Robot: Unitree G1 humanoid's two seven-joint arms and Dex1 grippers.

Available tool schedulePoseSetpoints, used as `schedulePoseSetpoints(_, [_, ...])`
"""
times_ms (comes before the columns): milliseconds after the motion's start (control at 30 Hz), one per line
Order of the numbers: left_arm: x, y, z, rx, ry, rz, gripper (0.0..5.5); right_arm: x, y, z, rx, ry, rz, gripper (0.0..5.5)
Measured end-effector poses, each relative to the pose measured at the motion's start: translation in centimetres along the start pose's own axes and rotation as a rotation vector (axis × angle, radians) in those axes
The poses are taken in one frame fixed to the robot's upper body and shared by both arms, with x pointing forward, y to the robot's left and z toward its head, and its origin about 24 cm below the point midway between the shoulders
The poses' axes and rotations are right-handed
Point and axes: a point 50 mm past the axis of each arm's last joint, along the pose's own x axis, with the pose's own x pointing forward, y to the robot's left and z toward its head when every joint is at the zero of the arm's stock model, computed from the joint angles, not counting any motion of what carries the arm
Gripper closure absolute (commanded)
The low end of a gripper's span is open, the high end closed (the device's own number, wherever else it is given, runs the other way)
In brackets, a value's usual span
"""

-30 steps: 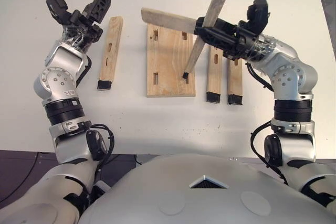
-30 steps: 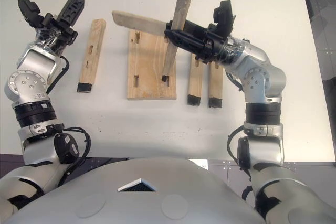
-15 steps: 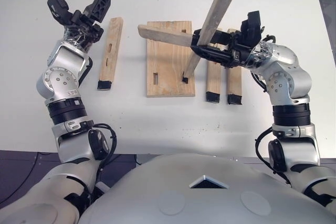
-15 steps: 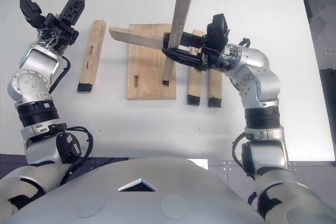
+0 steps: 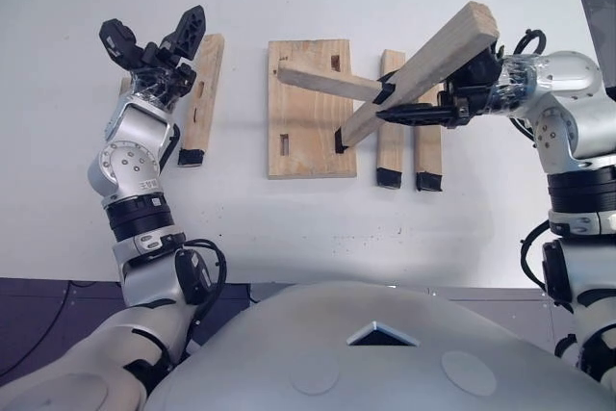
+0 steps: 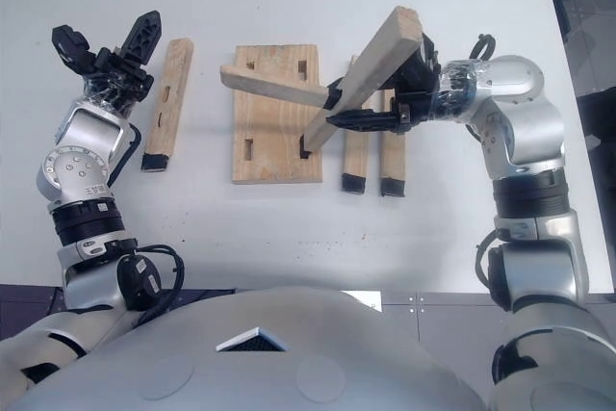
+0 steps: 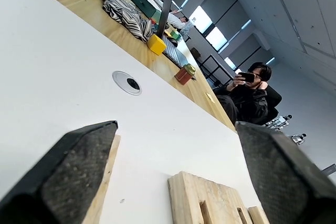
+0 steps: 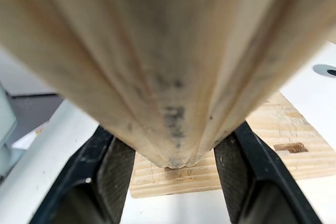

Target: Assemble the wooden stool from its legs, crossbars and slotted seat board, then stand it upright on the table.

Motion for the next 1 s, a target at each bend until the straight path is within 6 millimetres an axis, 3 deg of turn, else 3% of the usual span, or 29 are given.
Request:
schedulePoseSetpoints(433, [-1.8, 0.6, -2.0, -0.044, -0.019, 0.08, 1.35, 1.8, 0.5, 2.1, -0.101, 0.148, 0.026, 3.46])
schedulePoseSetpoints(667, [-2.4, 0.6, -2.6, -0.057, -0.021, 0.089, 1.35, 3.0, 1.3, 2.1, -0.186, 0.223, 0.033, 3.46])
schedulePoseSetpoints(867, [-2.5, 0.6, -2.5, -0.054, -0.026, 0.103, 1.35, 3.1, 0.1, 2.5, -0.113, 0.248, 0.052, 3.46])
schedulePoseSetpoints(1000, [-2.7, 0.7, -2.4, -0.056, -0.031, 0.109, 1.35, 2.8, -0.6, 1.7, -0.04, 0.267, 0.041, 3.46])
